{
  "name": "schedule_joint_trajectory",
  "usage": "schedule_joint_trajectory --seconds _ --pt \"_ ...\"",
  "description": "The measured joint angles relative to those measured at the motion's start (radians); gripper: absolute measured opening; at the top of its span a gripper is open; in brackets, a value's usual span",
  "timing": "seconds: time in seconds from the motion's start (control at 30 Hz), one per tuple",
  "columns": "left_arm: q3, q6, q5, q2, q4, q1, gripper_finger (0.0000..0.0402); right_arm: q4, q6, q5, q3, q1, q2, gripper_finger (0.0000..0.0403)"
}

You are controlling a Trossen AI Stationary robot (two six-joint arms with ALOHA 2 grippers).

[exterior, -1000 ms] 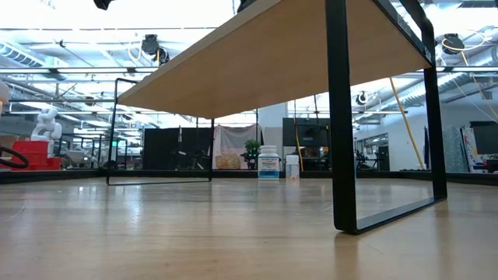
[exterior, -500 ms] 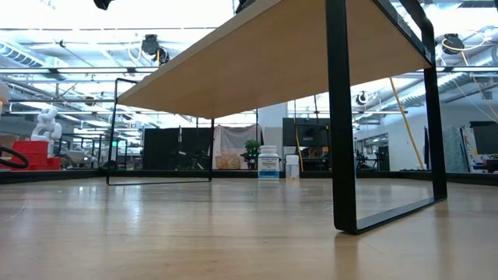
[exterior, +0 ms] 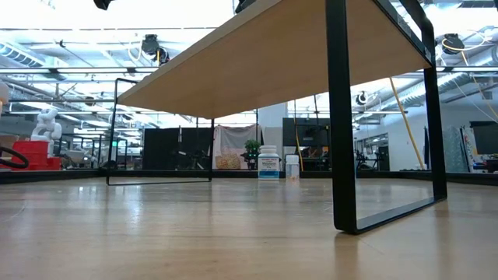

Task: Pick and place medicine bottles onto shelf by color
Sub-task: Put the top large orange pill bottle on the shelf

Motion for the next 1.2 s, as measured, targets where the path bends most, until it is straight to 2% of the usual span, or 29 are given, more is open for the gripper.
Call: schedule_joint_trajectory --seconds 0.23,0.4,0.97,1.2 --pt "0.000 0.001 0.000 0.000 0.000 0.000 0.0230 0.000 0.002 -0.002 0.000 0.001 0.000 0.0231" --pt "0.000 0.001 0.000 0.000 0.000 0.000 0.0230 0.033 0.006 -0.053 -0.001 0.005 0.000 0.0231" --pt "0.000 0.000 0.000 0.000 0.006 0.000 0.0230 0.049 -0.017 -0.048 -0.001 0.008 0.000 0.0231" --pt "0.000 0.000 0.000 0.000 0.007 0.000 0.0230 0.079 -0.040 0.004 -0.001 0.008 0.000 0.0231"
